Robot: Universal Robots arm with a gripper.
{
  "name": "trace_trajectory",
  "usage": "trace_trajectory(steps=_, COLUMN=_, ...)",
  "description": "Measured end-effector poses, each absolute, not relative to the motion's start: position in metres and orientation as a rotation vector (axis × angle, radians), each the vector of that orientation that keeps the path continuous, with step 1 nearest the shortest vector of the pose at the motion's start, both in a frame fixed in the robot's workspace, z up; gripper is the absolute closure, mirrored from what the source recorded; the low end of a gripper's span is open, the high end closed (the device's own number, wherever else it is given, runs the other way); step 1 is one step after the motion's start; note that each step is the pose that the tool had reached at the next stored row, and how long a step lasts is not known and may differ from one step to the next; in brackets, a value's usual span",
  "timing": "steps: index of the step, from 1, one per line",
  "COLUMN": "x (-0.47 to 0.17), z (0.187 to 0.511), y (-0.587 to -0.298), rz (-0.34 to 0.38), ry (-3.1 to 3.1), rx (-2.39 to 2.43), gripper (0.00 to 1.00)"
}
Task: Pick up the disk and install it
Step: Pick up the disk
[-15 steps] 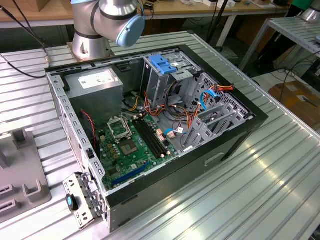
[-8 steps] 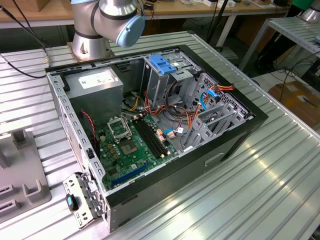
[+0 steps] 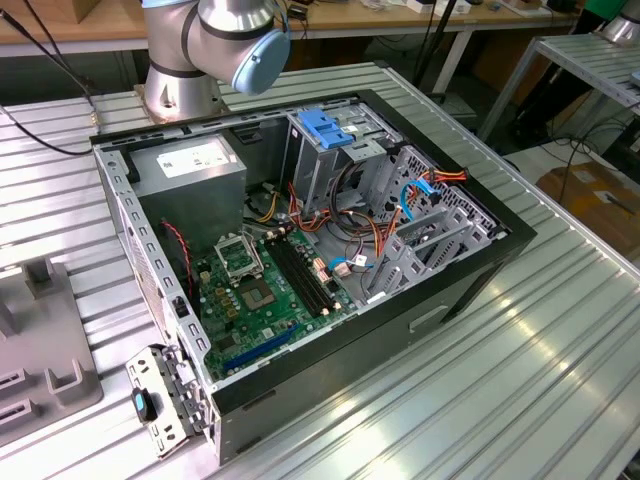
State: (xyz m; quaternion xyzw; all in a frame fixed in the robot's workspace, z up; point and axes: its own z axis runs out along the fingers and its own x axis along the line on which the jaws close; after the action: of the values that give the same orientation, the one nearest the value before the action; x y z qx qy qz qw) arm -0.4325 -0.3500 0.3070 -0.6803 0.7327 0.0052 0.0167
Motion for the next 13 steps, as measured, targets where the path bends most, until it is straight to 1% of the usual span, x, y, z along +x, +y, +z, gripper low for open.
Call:
trace_trajectory(steps=4, x=-0.4325, z=0.3072, y=-0.3499, rz=0.016, ry=2.278, rx=-2.115, gripper=0.42)
trace_trajectory(steps=5, x=-0.4325, z=0.3072, y=-0.35, rz=0.016, ry=2.278, rx=-2.115, gripper=0.44)
trace_trajectory(steps=6, x=-0.4325, z=0.3072, y=-0.35, rz=0.016, ry=2.278, rx=-2.115, gripper=0.51)
trace_trajectory(steps=13, x=-0.4325, z=0.3072, y=-0.35, rz=0.016, ry=2.278, rx=-2.115, gripper=0.51)
